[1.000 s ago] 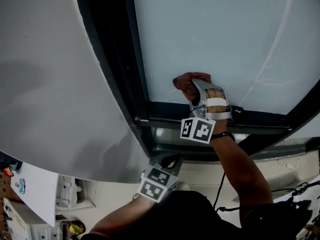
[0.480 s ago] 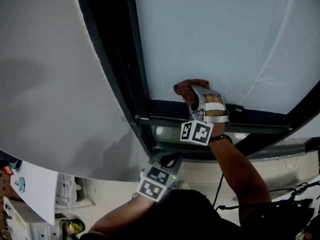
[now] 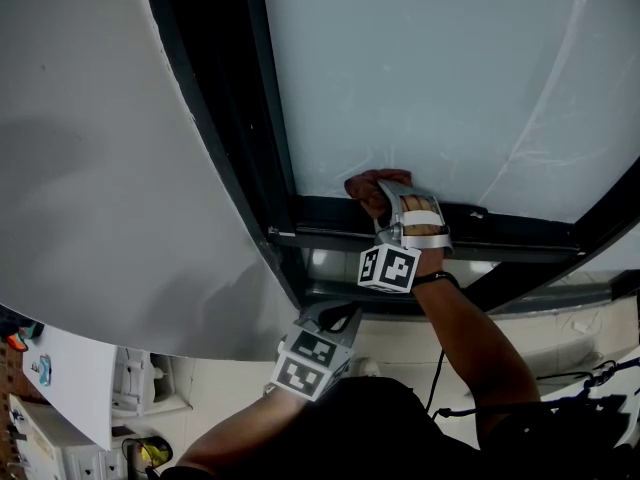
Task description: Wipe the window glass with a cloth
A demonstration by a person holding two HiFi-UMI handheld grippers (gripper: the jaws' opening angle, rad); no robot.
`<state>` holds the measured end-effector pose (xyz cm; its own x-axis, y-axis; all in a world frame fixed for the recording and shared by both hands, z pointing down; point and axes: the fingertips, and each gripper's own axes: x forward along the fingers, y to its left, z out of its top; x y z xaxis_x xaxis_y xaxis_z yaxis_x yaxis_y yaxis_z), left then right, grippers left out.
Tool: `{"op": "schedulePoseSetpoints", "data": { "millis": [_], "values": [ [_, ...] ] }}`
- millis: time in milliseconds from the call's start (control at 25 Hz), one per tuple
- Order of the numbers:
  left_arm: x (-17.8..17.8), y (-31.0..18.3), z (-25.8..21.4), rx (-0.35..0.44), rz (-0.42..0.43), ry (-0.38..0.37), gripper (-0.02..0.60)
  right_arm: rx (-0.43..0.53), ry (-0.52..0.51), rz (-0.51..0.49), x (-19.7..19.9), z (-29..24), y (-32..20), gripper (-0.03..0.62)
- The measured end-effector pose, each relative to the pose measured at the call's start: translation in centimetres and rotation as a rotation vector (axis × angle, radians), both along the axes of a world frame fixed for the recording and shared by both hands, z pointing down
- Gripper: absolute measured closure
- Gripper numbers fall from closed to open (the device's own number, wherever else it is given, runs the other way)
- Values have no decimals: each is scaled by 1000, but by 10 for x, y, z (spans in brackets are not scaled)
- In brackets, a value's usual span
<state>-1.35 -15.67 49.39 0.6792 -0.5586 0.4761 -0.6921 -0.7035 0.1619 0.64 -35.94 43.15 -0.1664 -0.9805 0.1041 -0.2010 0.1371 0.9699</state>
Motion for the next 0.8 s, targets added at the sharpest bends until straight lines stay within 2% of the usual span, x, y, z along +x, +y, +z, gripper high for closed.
{"op": "schedulePoseSetpoints", "data": {
  "millis": [800],
  "values": [
    [2, 1, 4, -18, -2, 23, 564, -75, 29, 2, 0, 41, -1, 508]
  ]
}}
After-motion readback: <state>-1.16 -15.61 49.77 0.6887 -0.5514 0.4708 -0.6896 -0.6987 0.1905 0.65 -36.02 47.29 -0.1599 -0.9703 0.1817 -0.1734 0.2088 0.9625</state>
